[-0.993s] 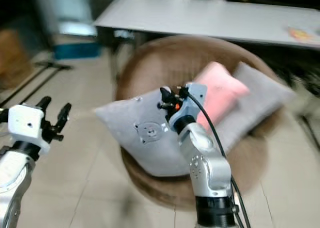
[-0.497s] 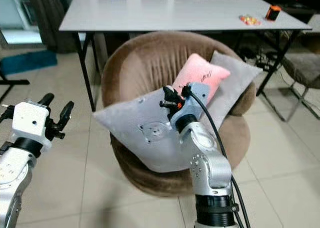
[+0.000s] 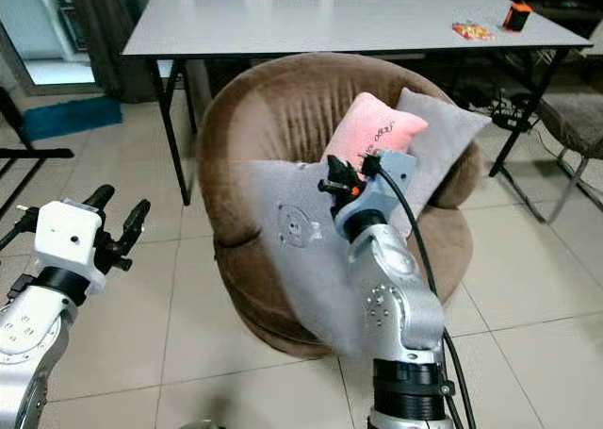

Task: Move the pillow to the sofa from floor

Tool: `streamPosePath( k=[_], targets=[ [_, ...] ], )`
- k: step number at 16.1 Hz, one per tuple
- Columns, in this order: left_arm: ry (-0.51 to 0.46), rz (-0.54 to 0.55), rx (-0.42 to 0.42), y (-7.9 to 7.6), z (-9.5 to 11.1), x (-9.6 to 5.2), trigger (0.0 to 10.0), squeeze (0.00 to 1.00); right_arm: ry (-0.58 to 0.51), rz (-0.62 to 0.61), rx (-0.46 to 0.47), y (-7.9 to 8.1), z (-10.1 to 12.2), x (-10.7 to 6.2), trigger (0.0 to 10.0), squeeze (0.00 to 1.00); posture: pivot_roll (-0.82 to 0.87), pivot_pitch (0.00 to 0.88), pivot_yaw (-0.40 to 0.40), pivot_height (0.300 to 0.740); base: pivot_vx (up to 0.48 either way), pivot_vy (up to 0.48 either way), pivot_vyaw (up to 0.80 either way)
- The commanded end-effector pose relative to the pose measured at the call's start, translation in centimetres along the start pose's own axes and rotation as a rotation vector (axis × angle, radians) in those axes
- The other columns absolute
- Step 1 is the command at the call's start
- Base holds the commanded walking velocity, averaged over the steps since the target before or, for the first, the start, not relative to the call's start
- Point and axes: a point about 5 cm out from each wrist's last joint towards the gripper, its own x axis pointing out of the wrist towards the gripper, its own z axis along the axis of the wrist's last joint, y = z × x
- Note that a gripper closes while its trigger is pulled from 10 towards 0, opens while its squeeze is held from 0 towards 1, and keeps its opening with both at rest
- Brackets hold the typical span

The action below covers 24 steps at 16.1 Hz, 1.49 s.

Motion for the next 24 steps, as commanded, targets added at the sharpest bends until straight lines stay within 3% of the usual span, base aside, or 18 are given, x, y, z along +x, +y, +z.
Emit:
streamPosePath(
  k=[1,9,12,15,24],
  targets=[
    [0.020,-0.022,0.023,0.0,-0.3,-0.1,10.0,0.00,-0.073,0.008,0.012,0.2,1.4,0.3,10.0,0.00,0.04,0.000,0.005,0.740,0.292,0.000,0.00],
    [0.030,-0.071,0.041,0.1,-0.5,0.0,10.0,0.00,-0.062,0.017,0.016,0.3,1.0,0.2,10.0,0.00,0.02,0.000,0.045,0.740,0.323,0.000,-0.20],
    [0.032,-0.087,0.043,0.0,-0.5,0.1,10.0,0.00,-0.064,0.079,0.002,1.1,1.4,0.6,10.0,0.00,0.01,0.000,0.052,0.740,0.334,0.000,0.00],
    [0.032,-0.096,0.042,-0.2,-0.5,0.1,10.0,0.00,-0.087,0.200,-0.009,2.7,2.5,0.8,10.0,0.00,0.02,0.000,0.039,0.740,0.333,0.000,0.00],
    [0.039,-0.079,0.040,-0.1,-0.6,-0.6,10.0,0.00,-0.091,0.225,0.004,2.7,2.9,1.4,10.0,0.00,0.06,0.000,0.000,0.740,0.333,0.000,0.00]
  ],
)
